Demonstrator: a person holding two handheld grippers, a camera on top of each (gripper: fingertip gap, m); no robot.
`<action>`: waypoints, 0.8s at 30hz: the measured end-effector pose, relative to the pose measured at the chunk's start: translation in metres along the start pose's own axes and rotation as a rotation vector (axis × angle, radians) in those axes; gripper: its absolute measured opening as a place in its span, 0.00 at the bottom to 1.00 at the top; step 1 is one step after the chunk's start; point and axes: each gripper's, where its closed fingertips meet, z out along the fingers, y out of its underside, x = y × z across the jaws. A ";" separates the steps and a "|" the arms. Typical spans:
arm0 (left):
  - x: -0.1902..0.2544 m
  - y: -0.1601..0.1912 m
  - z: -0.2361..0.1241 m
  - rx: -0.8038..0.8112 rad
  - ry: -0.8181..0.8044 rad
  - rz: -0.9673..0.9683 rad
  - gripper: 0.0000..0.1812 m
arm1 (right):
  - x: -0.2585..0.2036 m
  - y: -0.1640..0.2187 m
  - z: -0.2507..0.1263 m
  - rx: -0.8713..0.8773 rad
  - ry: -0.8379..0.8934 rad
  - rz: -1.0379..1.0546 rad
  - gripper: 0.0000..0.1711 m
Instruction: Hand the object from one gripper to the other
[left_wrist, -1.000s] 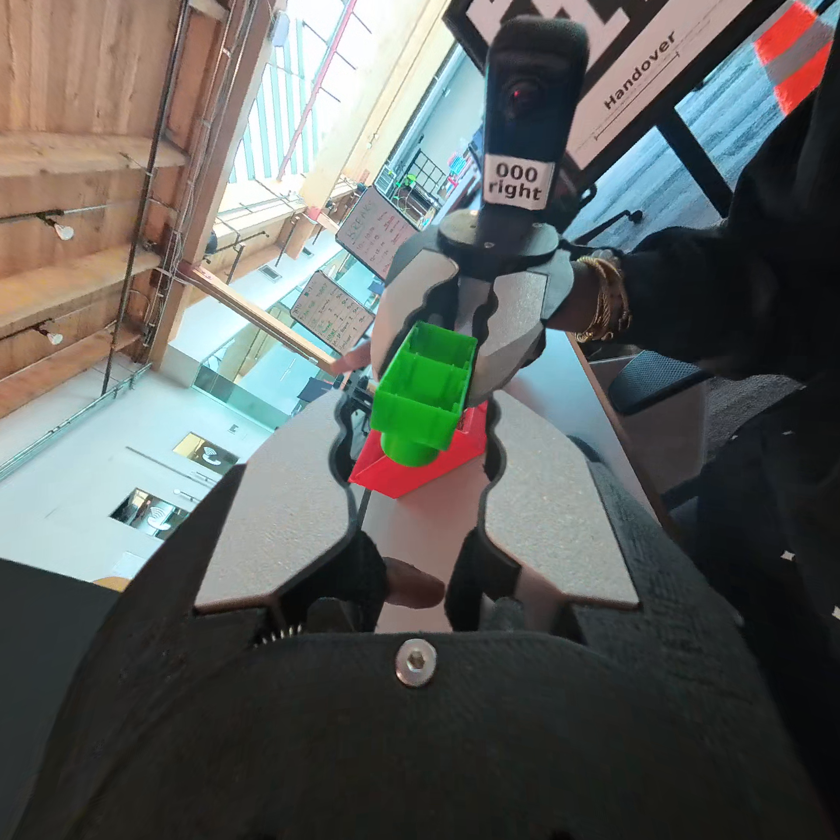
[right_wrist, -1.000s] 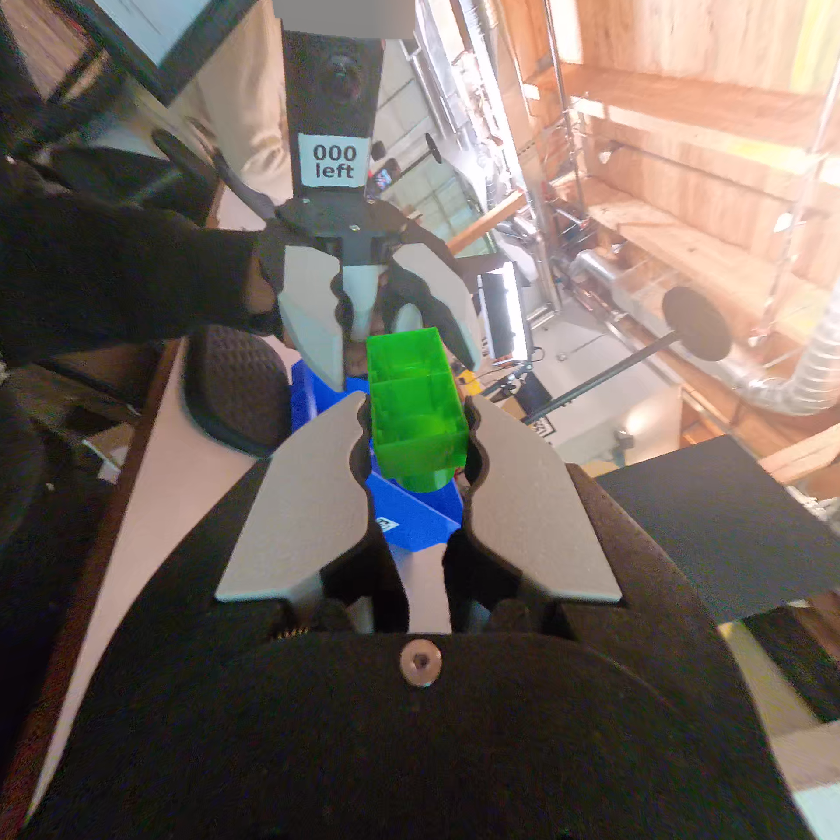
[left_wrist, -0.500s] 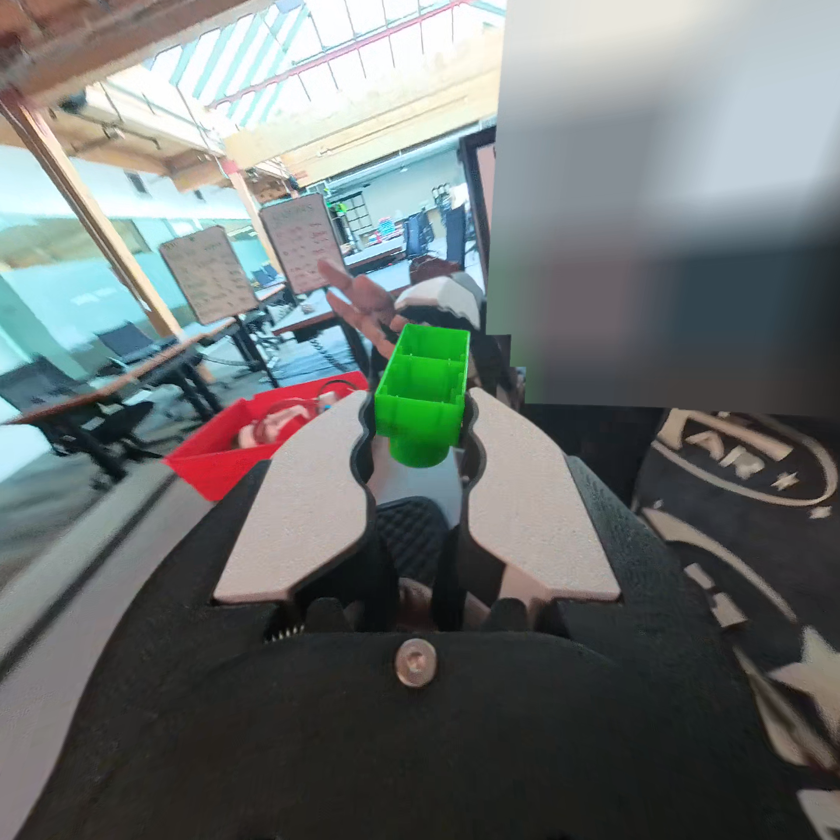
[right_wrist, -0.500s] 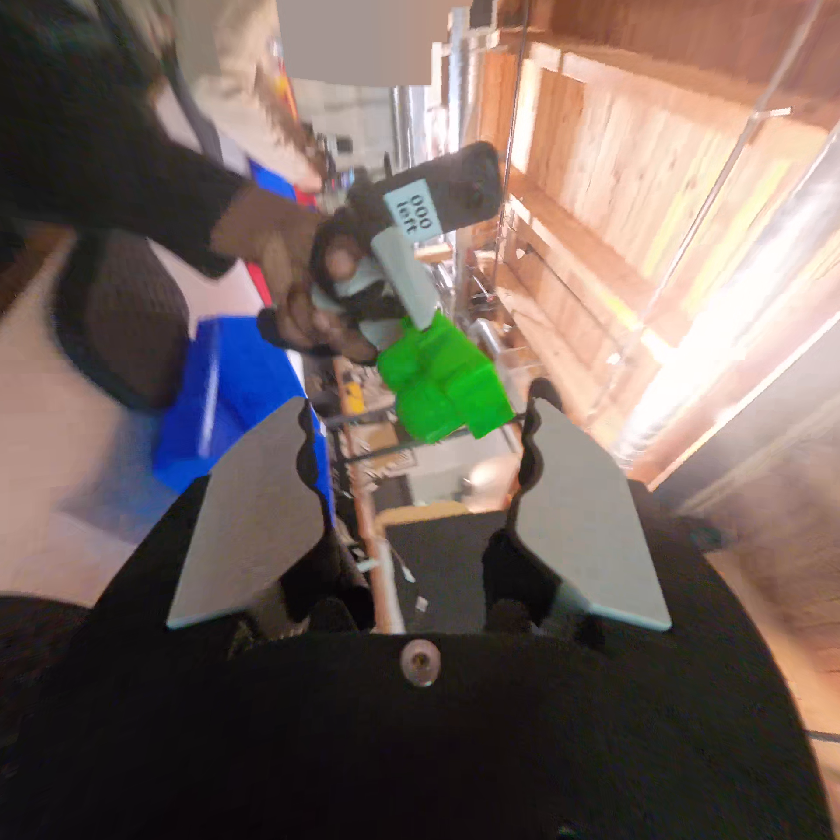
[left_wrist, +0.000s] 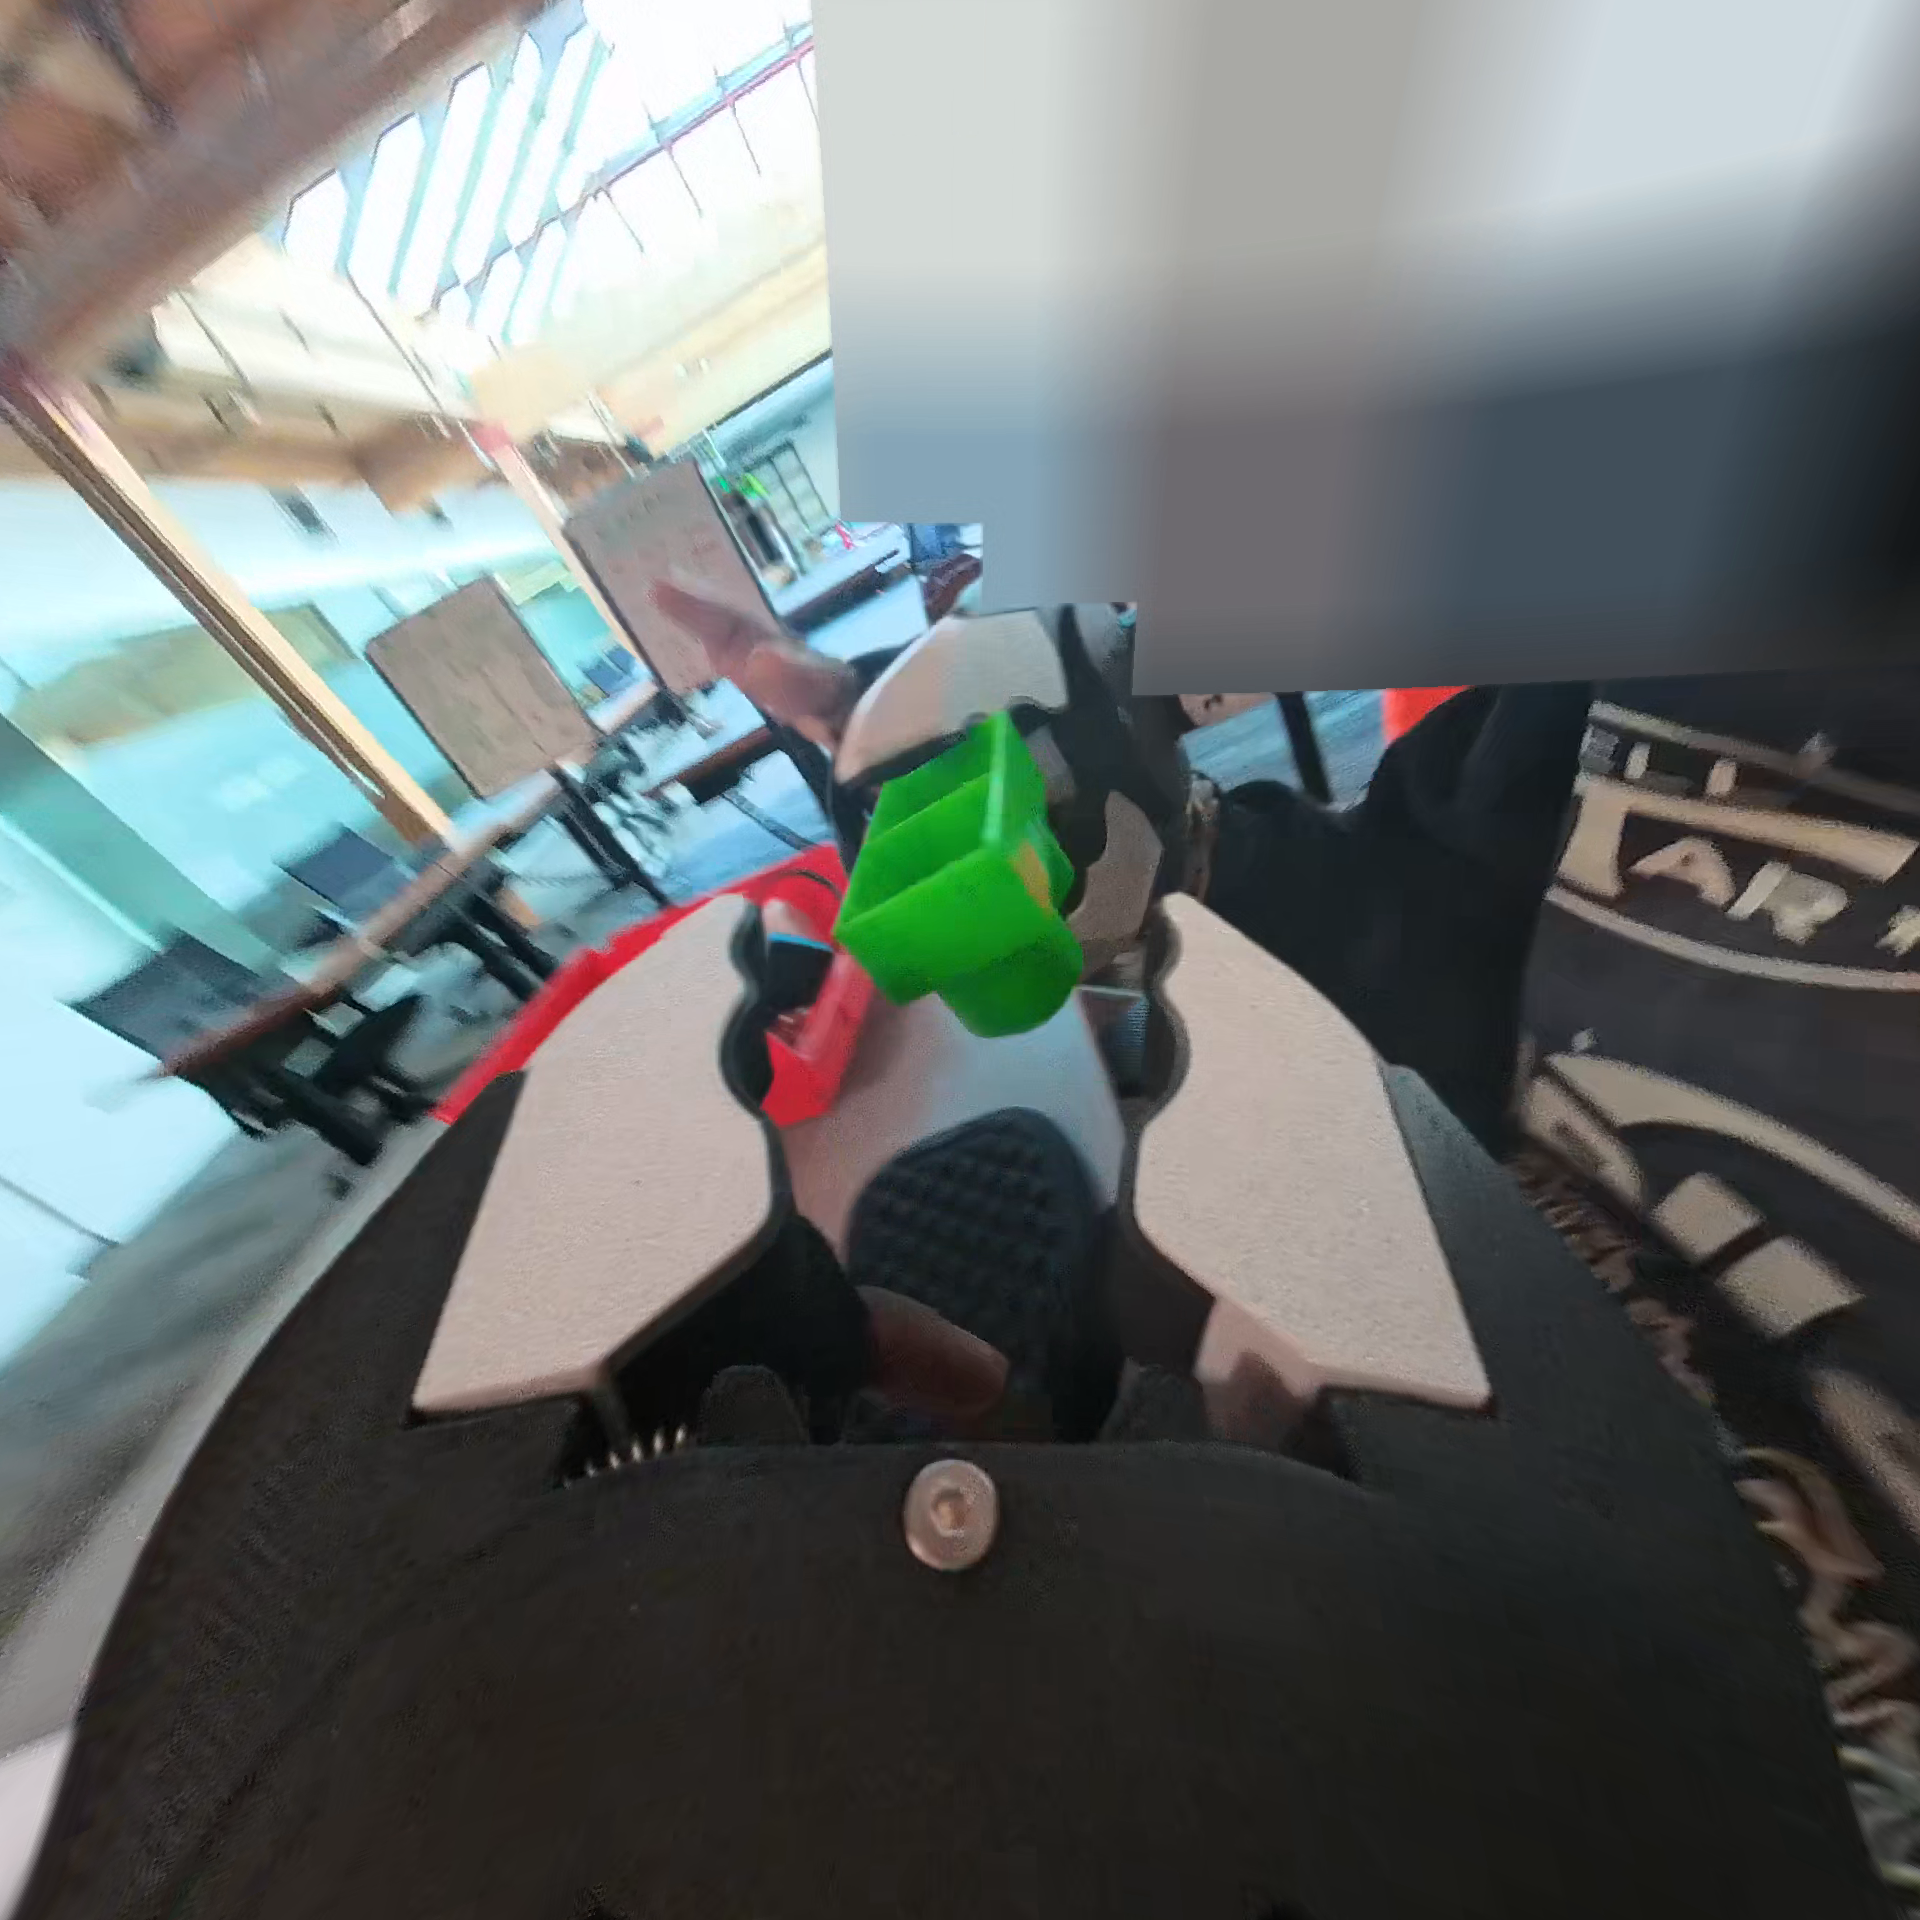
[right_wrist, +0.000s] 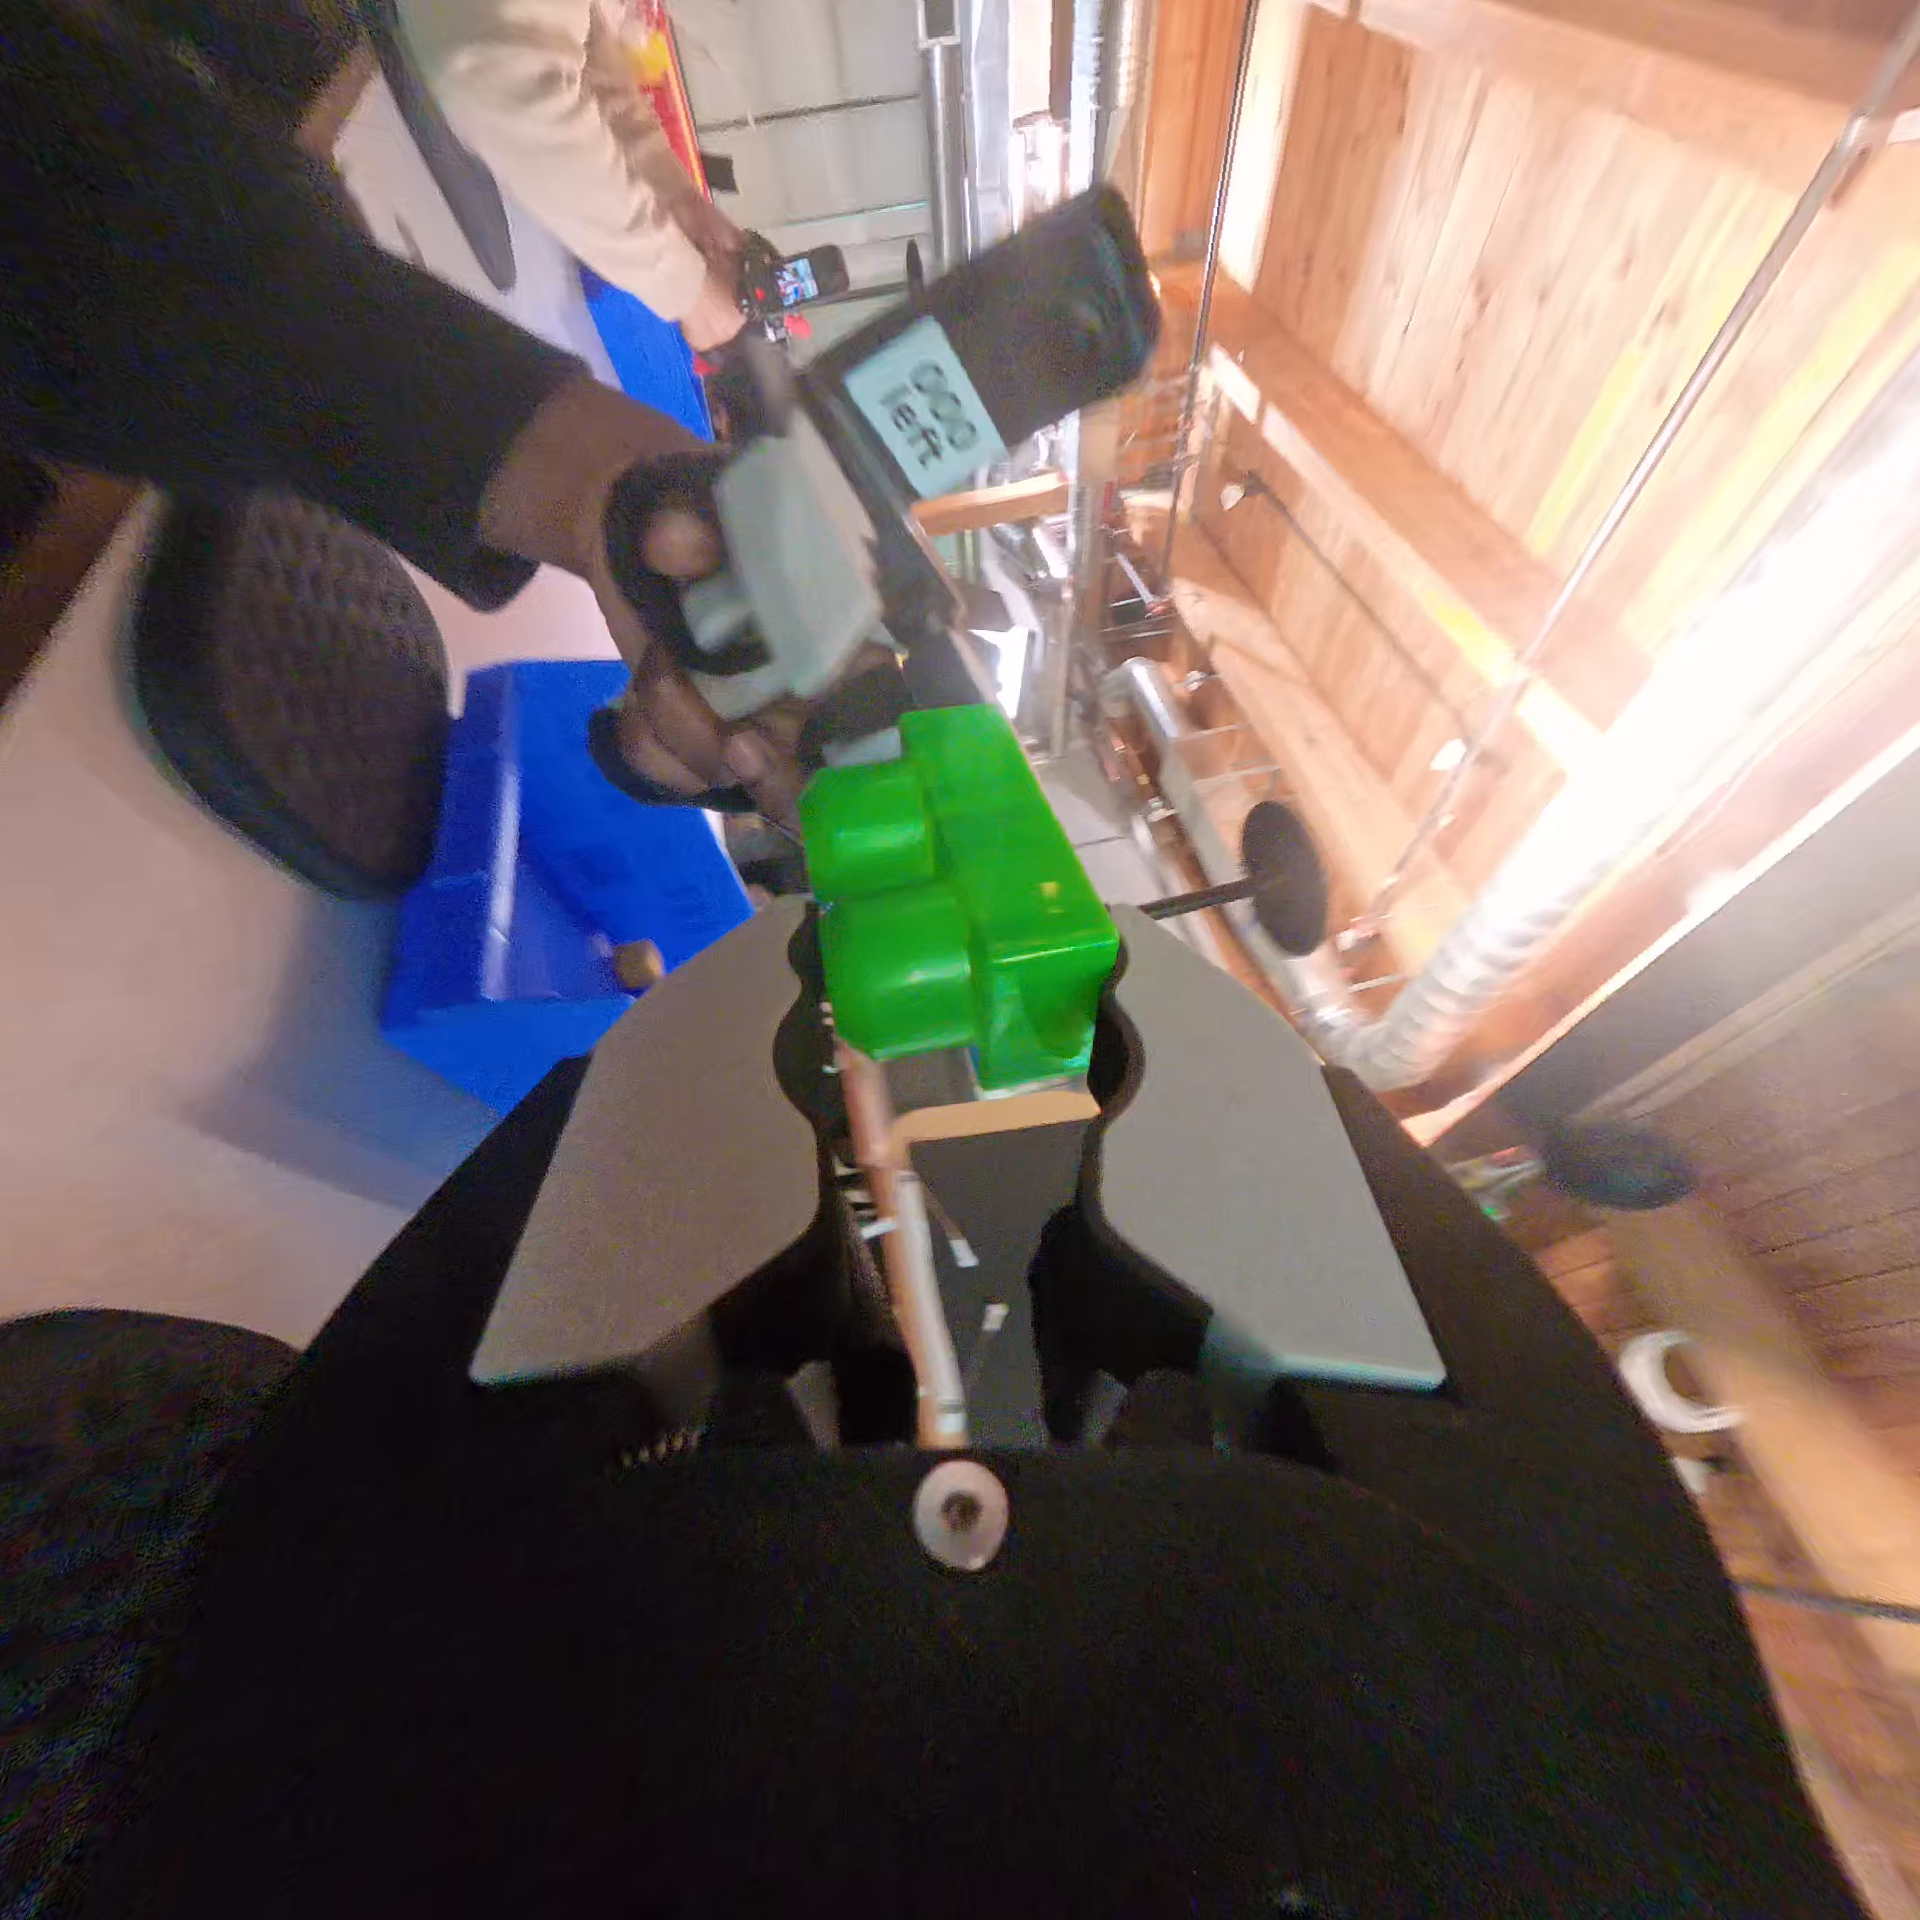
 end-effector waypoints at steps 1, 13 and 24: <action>0.001 -0.002 0.000 0.002 -0.025 0.093 0.40 | 0.002 0.002 -0.001 0.002 -0.014 0.077 0.29; 0.001 0.002 0.008 -0.120 -0.139 0.412 0.25 | -0.001 -0.003 -0.002 0.084 -0.129 0.463 0.29; 0.003 -0.004 -0.002 -0.032 0.090 -0.328 0.24 | 0.007 -0.004 -0.002 -0.007 0.107 -0.232 0.40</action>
